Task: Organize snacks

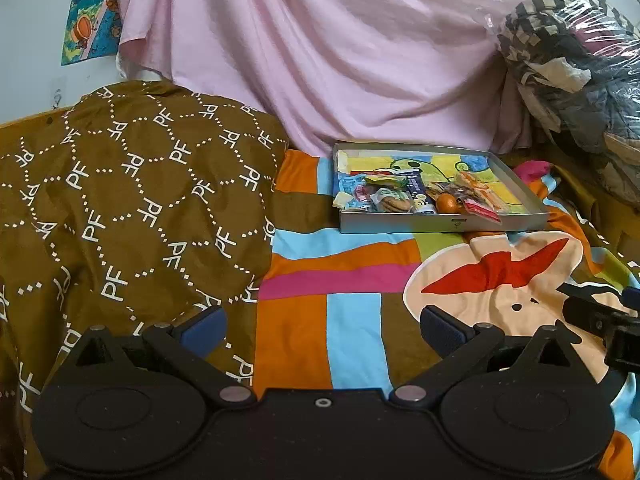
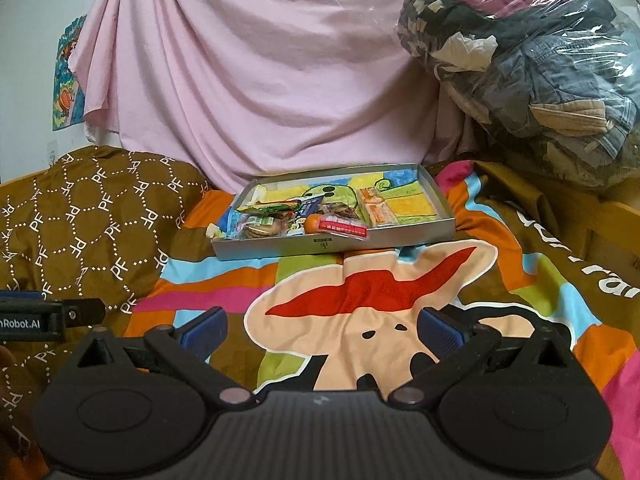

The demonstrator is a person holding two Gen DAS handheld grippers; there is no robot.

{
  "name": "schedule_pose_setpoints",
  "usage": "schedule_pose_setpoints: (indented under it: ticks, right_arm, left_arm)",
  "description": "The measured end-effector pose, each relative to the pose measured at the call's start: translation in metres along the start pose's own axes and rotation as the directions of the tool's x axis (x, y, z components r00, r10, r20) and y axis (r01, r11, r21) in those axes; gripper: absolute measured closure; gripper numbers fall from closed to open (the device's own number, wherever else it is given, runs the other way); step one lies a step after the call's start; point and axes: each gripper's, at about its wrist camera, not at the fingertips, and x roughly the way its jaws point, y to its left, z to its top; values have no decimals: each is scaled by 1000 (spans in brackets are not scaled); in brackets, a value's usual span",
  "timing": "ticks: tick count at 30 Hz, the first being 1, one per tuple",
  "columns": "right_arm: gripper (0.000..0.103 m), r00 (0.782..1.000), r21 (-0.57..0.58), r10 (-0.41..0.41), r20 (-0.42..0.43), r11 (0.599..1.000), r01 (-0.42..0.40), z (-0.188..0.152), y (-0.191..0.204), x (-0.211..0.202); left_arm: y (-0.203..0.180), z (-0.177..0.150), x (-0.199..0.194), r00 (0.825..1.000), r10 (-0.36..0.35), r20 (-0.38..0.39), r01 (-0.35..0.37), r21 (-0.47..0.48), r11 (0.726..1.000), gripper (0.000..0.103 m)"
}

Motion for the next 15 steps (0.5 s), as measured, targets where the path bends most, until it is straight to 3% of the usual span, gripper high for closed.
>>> schedule_pose_setpoints:
  ticks: [15]
  right_arm:
    - [0, 1000, 9, 0, -3, 1000, 0, -1, -1, -1]
  left_arm:
    - [-1, -1, -1, 1000, 2, 1, -2, 1, 1000, 1]
